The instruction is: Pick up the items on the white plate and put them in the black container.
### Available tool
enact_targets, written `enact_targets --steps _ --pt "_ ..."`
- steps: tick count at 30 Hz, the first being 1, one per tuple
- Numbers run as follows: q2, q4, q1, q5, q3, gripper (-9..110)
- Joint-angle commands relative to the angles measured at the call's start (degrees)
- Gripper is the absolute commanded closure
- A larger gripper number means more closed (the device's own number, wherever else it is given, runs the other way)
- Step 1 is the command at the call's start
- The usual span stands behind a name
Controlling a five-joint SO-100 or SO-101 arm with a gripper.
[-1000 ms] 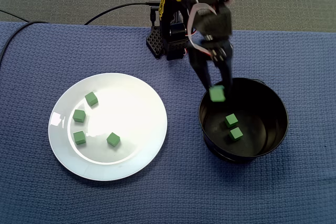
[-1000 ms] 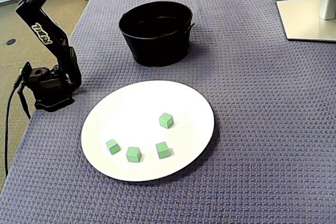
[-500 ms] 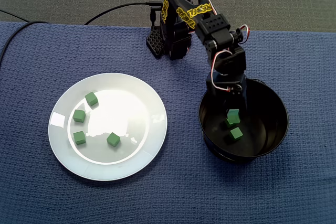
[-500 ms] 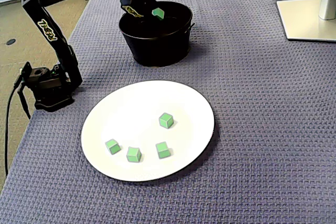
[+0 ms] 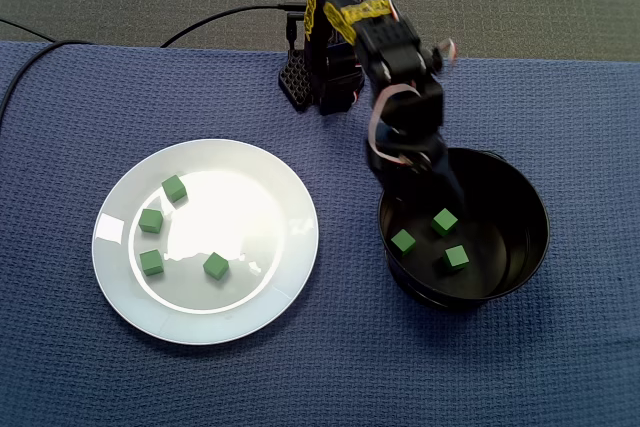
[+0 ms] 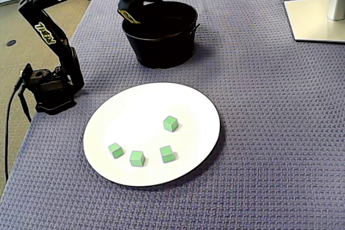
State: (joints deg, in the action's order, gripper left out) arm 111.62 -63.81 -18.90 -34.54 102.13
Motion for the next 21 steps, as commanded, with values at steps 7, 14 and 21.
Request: enact_targets --steps 7,14,21 --pt "3.3 0.0 51.2 -24.5 -14.9 55" --pt "-6.3 15.9 70.1 -44.8 2.7 62" --pt "-12.7 14.8 77.0 -50.8 2.2 64"
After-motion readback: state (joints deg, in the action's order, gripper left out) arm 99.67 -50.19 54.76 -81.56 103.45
